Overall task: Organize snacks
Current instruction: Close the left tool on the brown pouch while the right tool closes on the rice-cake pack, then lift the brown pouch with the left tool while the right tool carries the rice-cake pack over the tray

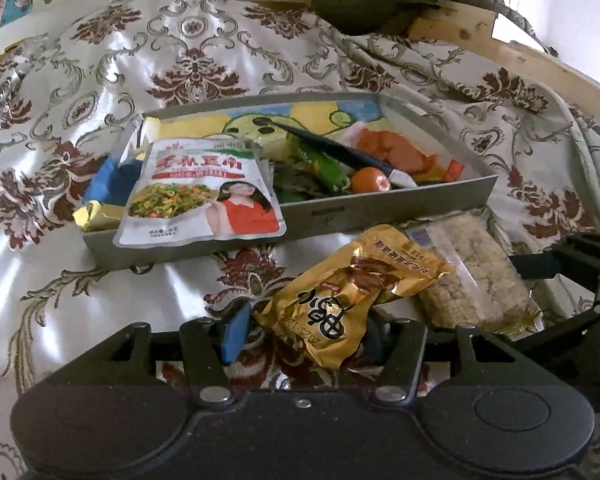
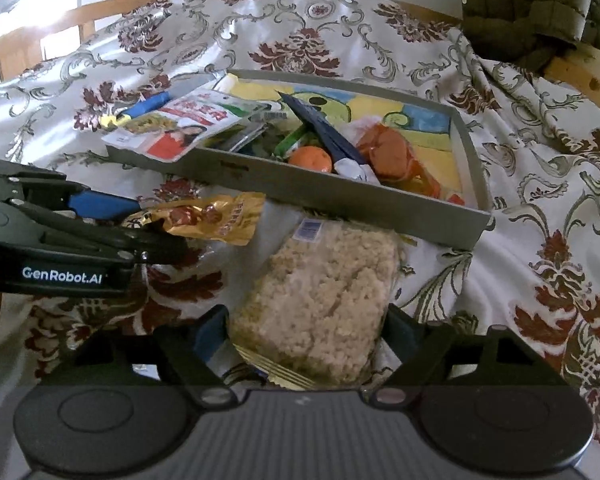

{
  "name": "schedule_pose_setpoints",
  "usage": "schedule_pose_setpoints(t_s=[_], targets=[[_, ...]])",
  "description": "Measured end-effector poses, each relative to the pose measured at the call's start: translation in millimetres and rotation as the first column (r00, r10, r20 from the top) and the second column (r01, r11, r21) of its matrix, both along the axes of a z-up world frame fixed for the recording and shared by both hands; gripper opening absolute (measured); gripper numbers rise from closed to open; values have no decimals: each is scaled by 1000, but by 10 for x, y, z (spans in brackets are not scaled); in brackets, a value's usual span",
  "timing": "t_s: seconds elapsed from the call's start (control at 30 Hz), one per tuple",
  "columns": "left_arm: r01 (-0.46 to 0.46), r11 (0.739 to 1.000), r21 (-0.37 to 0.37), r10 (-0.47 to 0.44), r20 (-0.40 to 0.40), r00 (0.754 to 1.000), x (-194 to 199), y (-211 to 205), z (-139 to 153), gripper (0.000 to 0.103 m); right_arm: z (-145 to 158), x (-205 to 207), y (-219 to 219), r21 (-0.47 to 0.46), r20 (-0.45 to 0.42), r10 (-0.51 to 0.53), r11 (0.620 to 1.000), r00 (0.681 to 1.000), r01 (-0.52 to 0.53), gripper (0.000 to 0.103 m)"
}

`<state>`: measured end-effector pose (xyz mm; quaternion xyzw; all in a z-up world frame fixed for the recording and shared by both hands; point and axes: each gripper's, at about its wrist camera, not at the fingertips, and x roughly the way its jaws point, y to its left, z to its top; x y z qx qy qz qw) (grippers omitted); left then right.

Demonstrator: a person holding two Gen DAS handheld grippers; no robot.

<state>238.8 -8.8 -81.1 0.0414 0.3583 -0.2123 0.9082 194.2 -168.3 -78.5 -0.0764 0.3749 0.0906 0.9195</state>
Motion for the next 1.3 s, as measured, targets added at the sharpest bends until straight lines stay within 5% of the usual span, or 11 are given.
schedule_pose_setpoints(t_s=[0.33, 0.57, 1.3], targets=[[-45, 997, -69, 48, 40, 998, -210, 99, 323, 59, 313, -304, -156, 74, 5, -21, 997, 1000, 20, 85], [-64, 988, -139, 80, 111, 991, -224, 120, 587, 59, 549, -420, -260, 125, 104, -43, 992, 994, 30, 84], [-128, 967, -219, 151, 94, 984, -67, 278, 588, 59, 619, -462, -144, 77, 199, -13, 997, 980, -3, 78]])
